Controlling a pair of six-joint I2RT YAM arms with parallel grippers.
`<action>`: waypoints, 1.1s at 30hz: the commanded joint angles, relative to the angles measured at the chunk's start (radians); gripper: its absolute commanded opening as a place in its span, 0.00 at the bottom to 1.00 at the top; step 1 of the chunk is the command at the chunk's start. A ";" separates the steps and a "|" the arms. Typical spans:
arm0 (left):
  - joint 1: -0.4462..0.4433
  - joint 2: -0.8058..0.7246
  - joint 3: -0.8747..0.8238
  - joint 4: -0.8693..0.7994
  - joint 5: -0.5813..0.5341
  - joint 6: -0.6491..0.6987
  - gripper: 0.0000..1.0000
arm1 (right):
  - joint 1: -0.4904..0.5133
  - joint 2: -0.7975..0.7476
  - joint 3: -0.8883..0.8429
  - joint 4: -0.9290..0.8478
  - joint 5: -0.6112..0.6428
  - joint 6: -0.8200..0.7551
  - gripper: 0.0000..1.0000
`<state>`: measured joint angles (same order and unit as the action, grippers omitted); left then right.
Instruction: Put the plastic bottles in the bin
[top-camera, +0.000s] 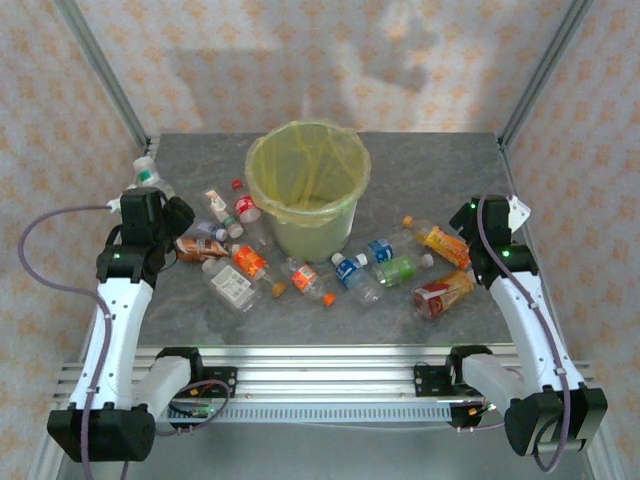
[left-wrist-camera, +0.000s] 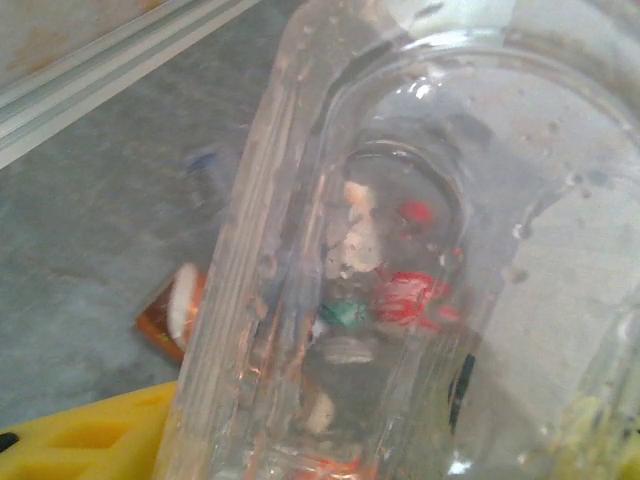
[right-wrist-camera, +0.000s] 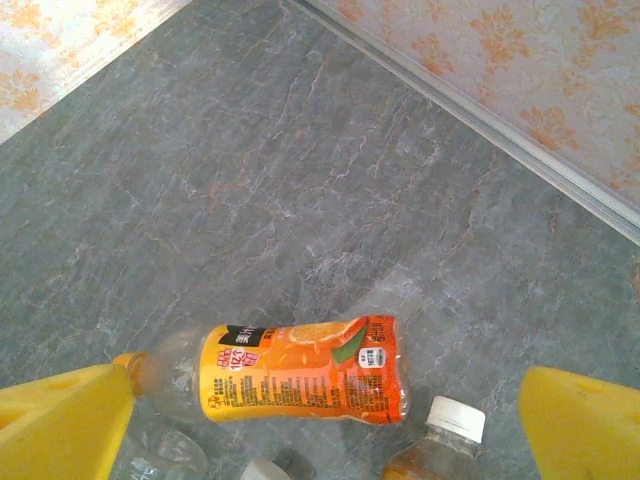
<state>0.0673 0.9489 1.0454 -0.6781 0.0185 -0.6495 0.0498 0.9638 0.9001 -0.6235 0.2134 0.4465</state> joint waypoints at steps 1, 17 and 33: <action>-0.064 0.024 0.090 0.015 -0.019 0.032 0.30 | 0.005 -0.008 0.034 -0.036 0.025 0.021 0.99; -0.518 0.401 0.580 -0.068 0.027 0.342 0.29 | 0.005 0.008 0.080 -0.103 0.043 0.050 0.99; -0.617 0.678 0.835 -0.296 0.029 0.510 0.30 | 0.005 0.008 0.079 -0.115 0.037 0.057 0.99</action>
<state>-0.5457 1.6184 1.8294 -0.9112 0.0669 -0.1825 0.0498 0.9752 0.9581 -0.7155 0.2211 0.4942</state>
